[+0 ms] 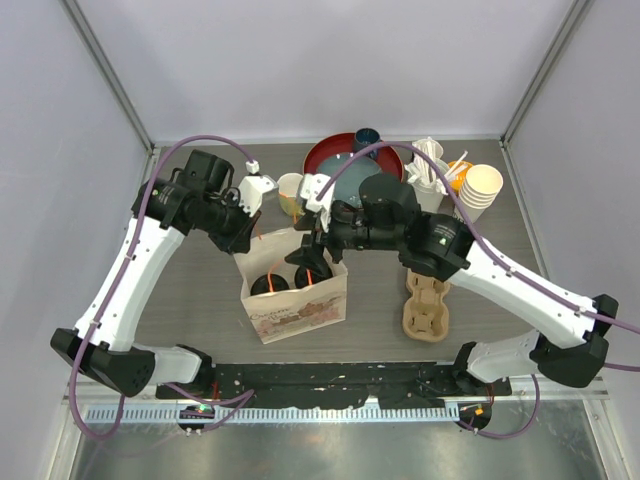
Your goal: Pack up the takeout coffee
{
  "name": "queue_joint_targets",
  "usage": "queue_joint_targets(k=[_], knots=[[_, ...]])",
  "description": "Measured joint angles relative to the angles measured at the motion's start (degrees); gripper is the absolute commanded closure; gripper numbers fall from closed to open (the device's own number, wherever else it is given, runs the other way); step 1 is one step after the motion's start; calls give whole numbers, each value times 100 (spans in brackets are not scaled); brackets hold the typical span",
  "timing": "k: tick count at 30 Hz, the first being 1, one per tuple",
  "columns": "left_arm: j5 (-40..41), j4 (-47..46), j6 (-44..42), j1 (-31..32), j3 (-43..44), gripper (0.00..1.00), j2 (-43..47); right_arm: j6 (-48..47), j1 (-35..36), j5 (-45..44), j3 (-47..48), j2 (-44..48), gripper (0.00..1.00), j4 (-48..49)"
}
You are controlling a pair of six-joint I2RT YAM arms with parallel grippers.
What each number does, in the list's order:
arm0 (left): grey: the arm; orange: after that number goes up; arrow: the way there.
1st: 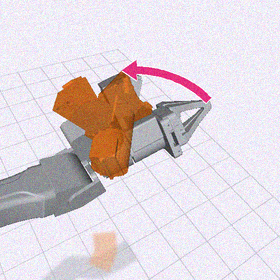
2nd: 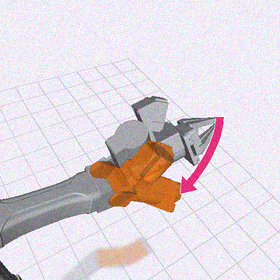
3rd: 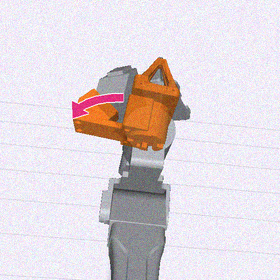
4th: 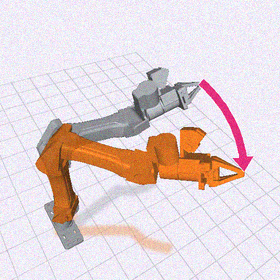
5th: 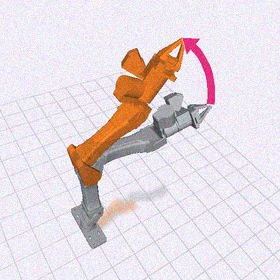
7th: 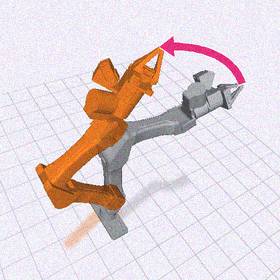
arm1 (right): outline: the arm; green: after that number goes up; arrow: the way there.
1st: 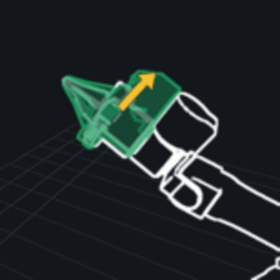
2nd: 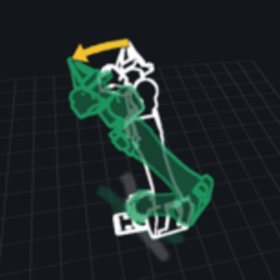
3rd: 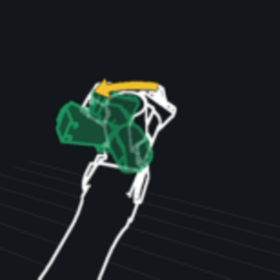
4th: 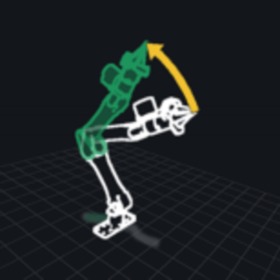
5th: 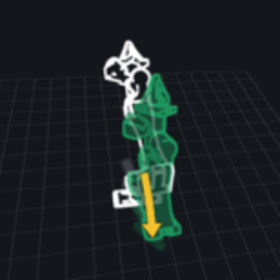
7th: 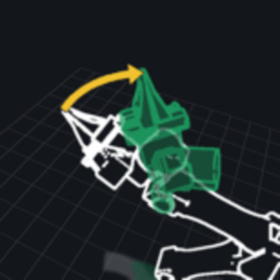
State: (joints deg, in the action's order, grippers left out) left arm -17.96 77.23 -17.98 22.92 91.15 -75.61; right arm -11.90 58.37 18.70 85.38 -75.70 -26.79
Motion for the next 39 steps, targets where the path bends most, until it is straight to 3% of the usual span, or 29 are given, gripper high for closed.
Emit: queue_joint_targets(k=[5,8,11,12,14,17,21,24,27,30,34,39], knots=[[0,2,0,7,-2,100,4,546,7,-831,166,310,33,133],[0,2,2,7,-2,96,4,789,2,-1930,256,516,44,164],[9,7,9,7,0,81,11,1001,-195,-3086,308,699,46,129],[17,7,9,9,0,71,15,1054,-339,-3403,321,741,48,101],[46,9,22,11,0,57,37,1141,-855,-3803,337,756,48,4],[92,20,79,11,13,45,79,1224,-1696,-4179,326,669,48,-221],[175,26,109,13,111,36,131,1250,-2686,-4275,304,337,49,-407],[251,26,111,22,216,30,190,1237,-3314,-4205,321,-98,57,-472],[363,26,109,22,313,25,306,1204,-3960,-3862,527,-695,65,-505],[507,28,114,22,420,21,492,1130,-4487,-3460,811,-1316,66,-461],[780,15,173,-68,542,17,765,920,-4874,-3080,1097,-1954,67,-466],[1010,-74,400,-697,505,16,1012,608,-4979,-2712,1473,-2505,73,-444]])
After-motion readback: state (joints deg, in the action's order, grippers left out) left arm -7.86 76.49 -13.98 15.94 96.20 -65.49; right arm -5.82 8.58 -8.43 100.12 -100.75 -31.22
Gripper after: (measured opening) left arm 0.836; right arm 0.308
